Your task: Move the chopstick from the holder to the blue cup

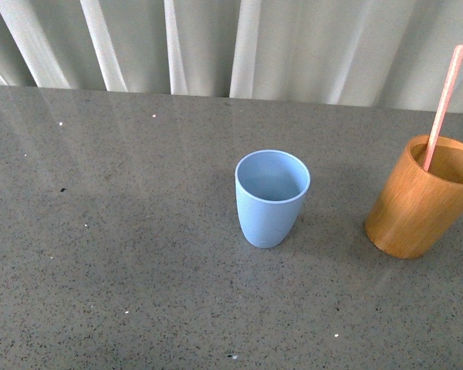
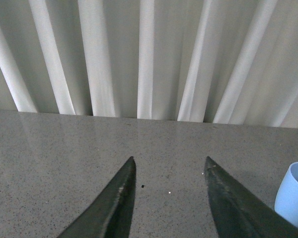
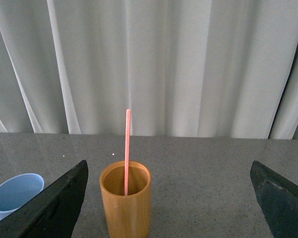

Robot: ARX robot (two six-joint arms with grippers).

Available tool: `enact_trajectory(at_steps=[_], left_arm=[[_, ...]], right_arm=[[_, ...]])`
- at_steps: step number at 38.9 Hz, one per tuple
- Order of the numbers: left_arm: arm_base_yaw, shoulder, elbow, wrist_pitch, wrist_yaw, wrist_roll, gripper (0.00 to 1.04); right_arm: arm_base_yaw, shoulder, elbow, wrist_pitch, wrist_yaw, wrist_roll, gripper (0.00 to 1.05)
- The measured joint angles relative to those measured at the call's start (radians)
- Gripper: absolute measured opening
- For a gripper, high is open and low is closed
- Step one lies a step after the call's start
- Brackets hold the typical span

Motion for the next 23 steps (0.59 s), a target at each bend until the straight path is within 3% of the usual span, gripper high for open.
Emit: enact_trajectory(at_steps=[15, 23], left_arm=[[0.0, 0.0, 0.0, 0.0, 0.0, 0.0, 0.99], [0.0, 0.0, 0.0, 0.0, 0.0, 0.0, 0.98]], right_arm=[[0.0, 0.0, 0.0, 0.0, 0.0, 0.0, 0.95], [0.0, 0.0, 0.0, 0.0, 0.0, 0.0, 0.95]])
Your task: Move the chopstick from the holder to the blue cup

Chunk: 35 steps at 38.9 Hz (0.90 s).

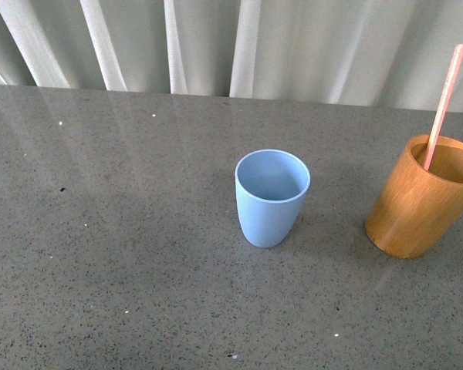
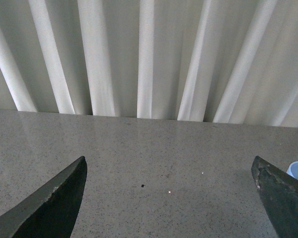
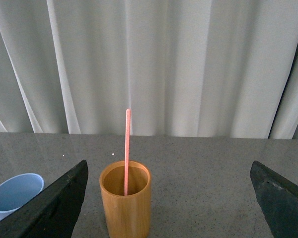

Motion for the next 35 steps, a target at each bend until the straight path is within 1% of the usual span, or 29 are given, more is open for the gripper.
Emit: enact_trajectory(at_steps=[16, 17, 18, 19, 20, 26, 30, 35], left_arm=[[0.0, 0.0, 0.0, 0.0, 0.0, 0.0, 0.98], [0.0, 0.0, 0.0, 0.0, 0.0, 0.0, 0.98], [0.0, 0.0, 0.0, 0.0, 0.0, 0.0, 0.98], [0.0, 0.0, 0.0, 0.0, 0.0, 0.0, 0.98], [0.0, 0.0, 0.0, 0.0, 0.0, 0.0, 0.98], [0.0, 0.001, 0.0, 0.0, 0.0, 0.0, 0.98], [0.0, 0.0, 0.0, 0.0, 0.0, 0.0, 0.98], [0.0, 0.0, 0.0, 0.0, 0.0, 0.0, 0.98]], right_arm=[[0.0, 0.0, 0.0, 0.0, 0.0, 0.0, 0.95], [0.006, 0.03, 0.023, -0.072, 0.048, 0.014, 0.95], [0.001, 0.091, 0.06, -0.156, 0.069, 0.018, 0.95], [-0.016, 0.168, 0.086, -0.2, 0.068, 0.016, 0.95], [-0.036, 0.243, 0.099, -0.195, 0.052, 0.01, 0.95], [-0.106, 0.504, 0.132, -0.043, -0.074, 0.014, 0.95], [-0.12, 0.653, 0.15, 0.091, -0.139, 0.017, 0.95], [-0.12, 0.839, 0.163, 0.279, -0.179, 0.013, 0.95]])
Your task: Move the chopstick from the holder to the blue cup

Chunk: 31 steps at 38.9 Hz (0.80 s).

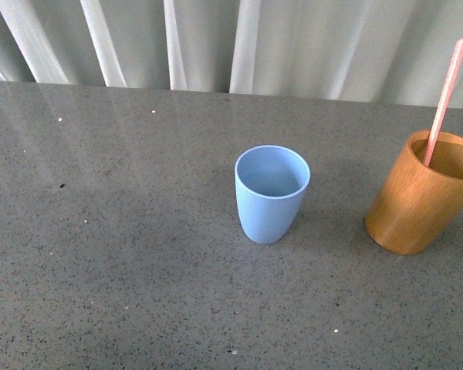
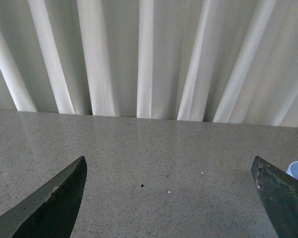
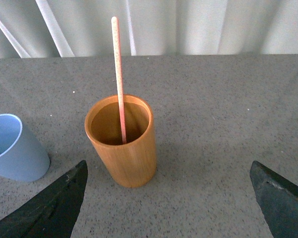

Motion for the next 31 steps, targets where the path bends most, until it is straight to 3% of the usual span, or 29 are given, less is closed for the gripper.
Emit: enact_trajectory(at_steps=[9, 22, 31], left_arm=[[0.0, 0.0, 0.0, 0.0, 0.0, 0.0, 0.98], [0.0, 0.0, 0.0, 0.0, 0.0, 0.0, 0.98], [0.0, 0.0, 0.0, 0.0, 0.0, 0.0, 0.98]], right_arm=[[0.043, 0.301, 0.067, 0.237, -0.04, -0.011, 0.95], [0.114, 0.579, 0.219, 0.367, -0.021, -0.028, 0.95], [0.118, 0.69, 0.299, 0.397, 0.007, -0.038, 0.95]])
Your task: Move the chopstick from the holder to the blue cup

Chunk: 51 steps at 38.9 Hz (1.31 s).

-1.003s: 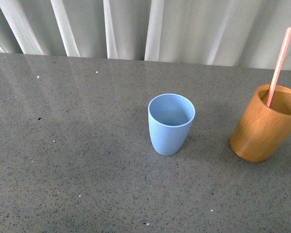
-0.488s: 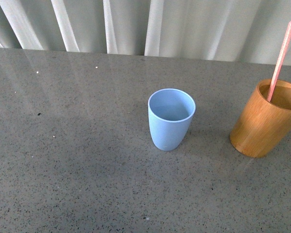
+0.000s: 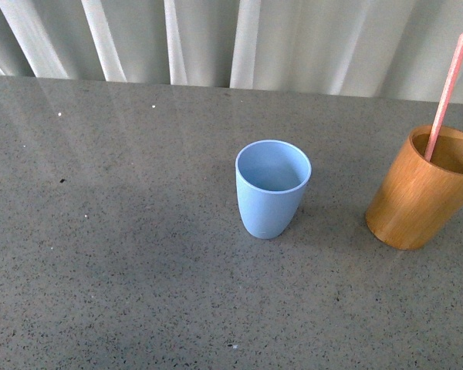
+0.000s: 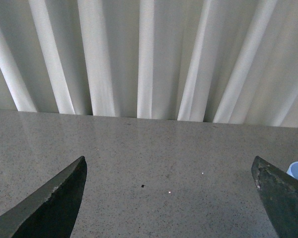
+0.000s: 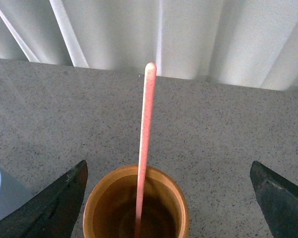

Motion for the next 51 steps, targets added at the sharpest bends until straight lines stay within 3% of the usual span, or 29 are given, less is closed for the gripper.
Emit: enact_trajectory(at_steps=[20, 36, 38, 48, 51], left_arm=[[0.0, 0.0, 0.0, 0.0, 0.0, 0.0, 0.98], [0.0, 0.0, 0.0, 0.0, 0.0, 0.0, 0.98], [0.0, 0.0, 0.0, 0.0, 0.0, 0.0, 0.98], [0.0, 0.0, 0.0, 0.0, 0.0, 0.0, 0.98], [0.0, 0.0, 0.0, 0.0, 0.0, 0.0, 0.98]], right_arm=[[-0.006, 0.179, 0.114, 0.063, 0.003, 0.005, 0.95], [0.04, 0.294, 0.227, 0.081, 0.025, 0.029, 0.94], [0.045, 0.299, 0.23, 0.082, 0.029, 0.033, 0.89], [0.076, 0.309, 0.24, 0.086, 0.032, 0.039, 0.36], [0.076, 0.308, 0.24, 0.087, 0.032, 0.039, 0.25]])
